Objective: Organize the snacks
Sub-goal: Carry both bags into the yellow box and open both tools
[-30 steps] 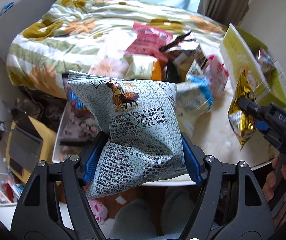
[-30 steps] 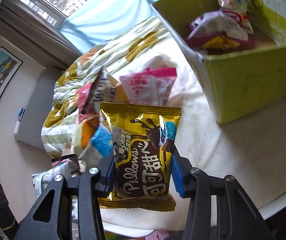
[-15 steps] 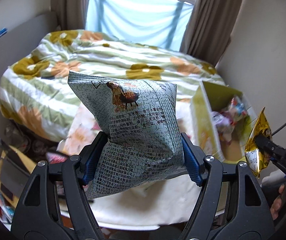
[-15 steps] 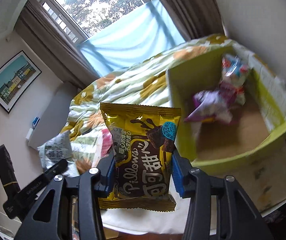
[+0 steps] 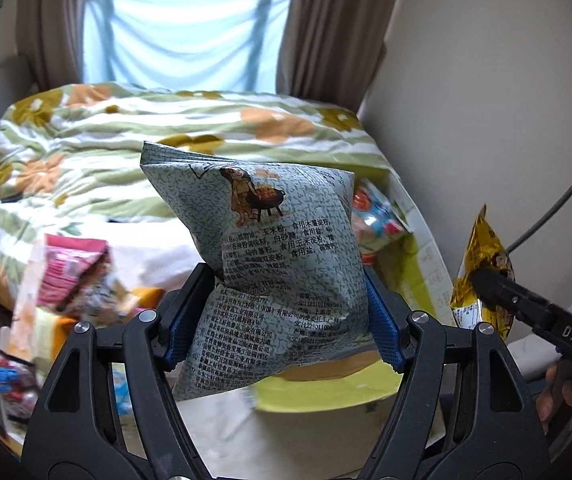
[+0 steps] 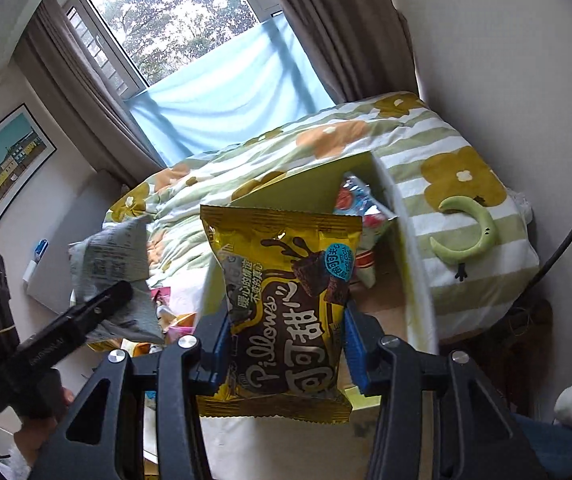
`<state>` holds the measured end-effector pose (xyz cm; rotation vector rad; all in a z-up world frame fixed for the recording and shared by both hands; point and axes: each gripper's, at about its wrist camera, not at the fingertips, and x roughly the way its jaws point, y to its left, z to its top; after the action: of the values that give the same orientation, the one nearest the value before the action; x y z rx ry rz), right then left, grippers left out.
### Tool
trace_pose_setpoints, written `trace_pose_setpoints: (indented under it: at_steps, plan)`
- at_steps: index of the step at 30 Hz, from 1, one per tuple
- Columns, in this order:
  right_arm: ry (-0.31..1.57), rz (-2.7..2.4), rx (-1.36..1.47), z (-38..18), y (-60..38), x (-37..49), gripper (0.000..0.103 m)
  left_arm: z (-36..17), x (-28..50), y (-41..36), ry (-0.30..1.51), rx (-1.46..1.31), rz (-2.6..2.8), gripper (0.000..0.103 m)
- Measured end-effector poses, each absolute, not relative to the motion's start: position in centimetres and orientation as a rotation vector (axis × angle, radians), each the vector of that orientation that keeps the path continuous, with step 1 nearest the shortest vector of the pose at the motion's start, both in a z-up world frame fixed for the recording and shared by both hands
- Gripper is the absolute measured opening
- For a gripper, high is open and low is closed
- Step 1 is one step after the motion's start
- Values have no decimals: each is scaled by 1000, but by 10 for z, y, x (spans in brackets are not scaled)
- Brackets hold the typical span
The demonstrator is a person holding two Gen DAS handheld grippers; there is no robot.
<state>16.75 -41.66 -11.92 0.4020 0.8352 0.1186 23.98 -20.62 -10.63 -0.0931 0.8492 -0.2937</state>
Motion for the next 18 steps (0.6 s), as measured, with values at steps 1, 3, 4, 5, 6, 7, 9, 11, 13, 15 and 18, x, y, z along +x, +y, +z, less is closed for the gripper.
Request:
trace_pose_setpoints:
  at_steps: [1, 3, 4, 5, 6, 7, 9, 11, 13, 15, 18]
  plan:
    - [842, 124, 398, -121, -424, 171, 43, -114, 241, -217, 862, -86, -299, 69]
    - [851, 127, 396, -125, -432, 175, 43, -128, 246, -238, 889, -77, -310, 69]
    - [857, 130, 404, -128, -437, 178, 43, -135, 247, -245, 901, -76, -315, 69]
    - [862, 134, 412, -131, -440, 179, 43, -141, 249, -252, 917, -74, -324, 69]
    - [868, 140, 421, -133, -443, 181, 43, -148, 250, -259, 940, -67, -339, 69]
    - [875, 145, 428, -136, -446, 182, 43, -155, 251, -267, 963, -56, -348, 71]
    - [885, 159, 431, -141, -446, 185, 43, -168, 253, -277, 1002, -27, -345, 81]
    - [893, 162, 426, -145, -448, 188, 43, -176, 252, -278, 1022, -21, -322, 94]
    - [897, 162, 424, -150, -451, 191, 43, -180, 252, -277, 1043, -35, -329, 96]
    - [903, 164, 429, -153, -451, 193, 43, -181, 252, -272, 1056, -31, -313, 96]
    - [909, 162, 380, -154, -444, 194, 43, -181, 251, -263, 1051, -24, -285, 96]
